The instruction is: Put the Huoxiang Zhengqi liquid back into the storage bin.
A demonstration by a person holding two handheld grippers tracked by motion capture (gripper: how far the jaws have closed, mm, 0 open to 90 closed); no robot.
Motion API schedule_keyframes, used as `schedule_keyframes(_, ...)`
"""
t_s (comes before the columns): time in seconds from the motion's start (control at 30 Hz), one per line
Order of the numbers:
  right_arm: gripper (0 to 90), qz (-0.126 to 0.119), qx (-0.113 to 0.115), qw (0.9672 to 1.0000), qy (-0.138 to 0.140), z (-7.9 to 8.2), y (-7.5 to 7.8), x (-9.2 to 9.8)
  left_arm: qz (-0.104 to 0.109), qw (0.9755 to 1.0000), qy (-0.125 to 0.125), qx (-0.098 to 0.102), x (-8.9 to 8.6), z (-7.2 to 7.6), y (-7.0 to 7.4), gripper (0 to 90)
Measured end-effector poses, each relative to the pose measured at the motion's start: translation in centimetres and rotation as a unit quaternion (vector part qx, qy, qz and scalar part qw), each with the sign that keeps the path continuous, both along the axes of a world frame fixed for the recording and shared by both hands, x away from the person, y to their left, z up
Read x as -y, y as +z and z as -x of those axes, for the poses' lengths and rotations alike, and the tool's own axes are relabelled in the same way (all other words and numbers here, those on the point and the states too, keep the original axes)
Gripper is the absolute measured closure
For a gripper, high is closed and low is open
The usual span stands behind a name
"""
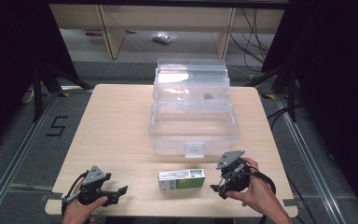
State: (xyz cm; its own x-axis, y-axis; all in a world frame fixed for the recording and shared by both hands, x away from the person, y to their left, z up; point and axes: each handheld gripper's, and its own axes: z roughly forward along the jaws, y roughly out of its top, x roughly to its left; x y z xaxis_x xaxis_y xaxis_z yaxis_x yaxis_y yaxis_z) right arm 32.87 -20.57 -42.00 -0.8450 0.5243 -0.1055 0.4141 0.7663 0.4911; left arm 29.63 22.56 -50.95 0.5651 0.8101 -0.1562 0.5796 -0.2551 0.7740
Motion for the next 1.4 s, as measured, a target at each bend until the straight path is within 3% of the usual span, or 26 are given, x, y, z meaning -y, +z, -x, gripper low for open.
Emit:
schedule_keyframes(0.07,17.9,0.005,0.009,0.9999,0.011,-0.1,0.3,-0.1,0.006,1.0000,0.003,0.001,0.1,0.0,0.0,14.7)
schedule_keyframes(0.2,17.9,0.006,-0.001,0.9999,0.014,-0.1,1.0,-1.1,0.006,1.0000,0.002,0.001,0.1,0.0,0.0,14.7)
schedule_keyframes(0.23,18.6,0.008,-0.003,0.9994,0.032,-0.3,1.4,-1.8,0.005,1.0000,0.002,0.002,0.1,0.0,0.1,14.7)
schedule_keyframes(0.3,18.6,0.011,-0.001,0.9989,0.046,-0.5,1.5,-2.1,0.006,1.0000,0.002,0.001,0.1,0.1,0.1,14.7)
schedule_keyframes(0.33,18.5,0.015,-0.002,0.9990,0.042,-0.4,1.7,-2.5,-0.008,1.0000,-0.005,-0.001,-0.2,0.0,0.1,14.7)
schedule_keyframes(0.37,18.8,0.017,-0.002,0.9978,0.063,-0.6,1.8,-3.0,-0.006,1.0000,-0.005,-0.001,-0.1,0.0,0.1,14.7)
schedule_keyframes(0.43,19.7,0.019,0.000,0.9972,0.073,-0.8,2.0,-3.7,-0.009,1.0000,-0.004,-0.001,-0.1,-0.1,0.0,14.7)
schedule_keyframes(0.47,19.7,0.024,0.003,0.9966,0.079,-1.0,2.1,-4.5,0.006,1.0000,0.001,0.000,0.1,0.0,0.0,14.7)
schedule_keyframes(0.5,19.7,0.024,0.003,0.9966,0.079,-1.0,2.1,-4.5,0.006,1.0000,0.001,0.000,0.1,0.0,0.0,14.7)
schedule_keyframes(0.53,20.3,0.027,0.000,0.9957,0.088,-1.2,2.2,-5.3,-0.014,0.9998,-0.010,-0.003,-0.2,0.0,0.1,14.7)
schedule_keyframes(0.83,22.5,0.034,-0.011,0.9932,0.111,-1.8,2.0,-7.3,-0.011,0.9999,-0.009,-0.002,-0.2,0.0,0.1,14.7)
schedule_keyframes(0.87,23.2,0.035,-0.015,0.9920,0.121,-2.0,1.9,-7.7,0.005,1.0000,0.002,0.000,0.1,0.0,0.0,14.7)
schedule_keyframes(0.93,24.2,0.038,-0.023,0.9916,0.121,-2.0,1.8,-8.1,-0.014,0.9998,-0.012,-0.002,-0.3,0.0,0.2,14.7)
schedule_keyframes(0.97,24.2,0.038,-0.023,0.9916,0.121,-2.0,1.8,-8.1,-0.014,0.9998,-0.012,-0.002,-0.3,0.0,0.2,14.7)
schedule_keyframes(1.0,24.6,0.040,-0.025,0.9883,0.145,-2.4,1.7,-8.6,-0.014,0.9998,-0.013,-0.002,-0.4,-0.1,0.1,14.7)
schedule_keyframes(1.1,25.5,0.042,-0.028,0.9890,0.139,-2.2,1.5,-9.0,0.005,1.0000,0.003,0.004,-0.1,0.0,0.0,14.7)
schedule_keyframes(1.13,26.6,0.044,-0.031,0.9868,0.153,-2.4,1.2,-9.3,-0.010,0.9999,-0.004,0.002,-0.4,-0.1,0.1,14.7)
schedule_keyframes(1.2,27.4,0.048,-0.031,0.9859,0.157,-2.5,1.0,-9.6,-0.010,0.9999,-0.006,0.000,-0.4,-0.1,0.1,14.7)
schedule_keyframes(1.23,27.8,0.049,-0.036,0.9857,0.157,-2.5,1.0,-9.7,0.007,0.9999,0.006,0.004,-0.1,0.0,0.0,14.7)
schedule_keyframes(1.4,30.4,0.046,-0.039,0.9855,0.158,-2.7,0.6,-10.1,0.005,1.0000,0.003,0.003,-0.1,0.0,0.0,14.7)
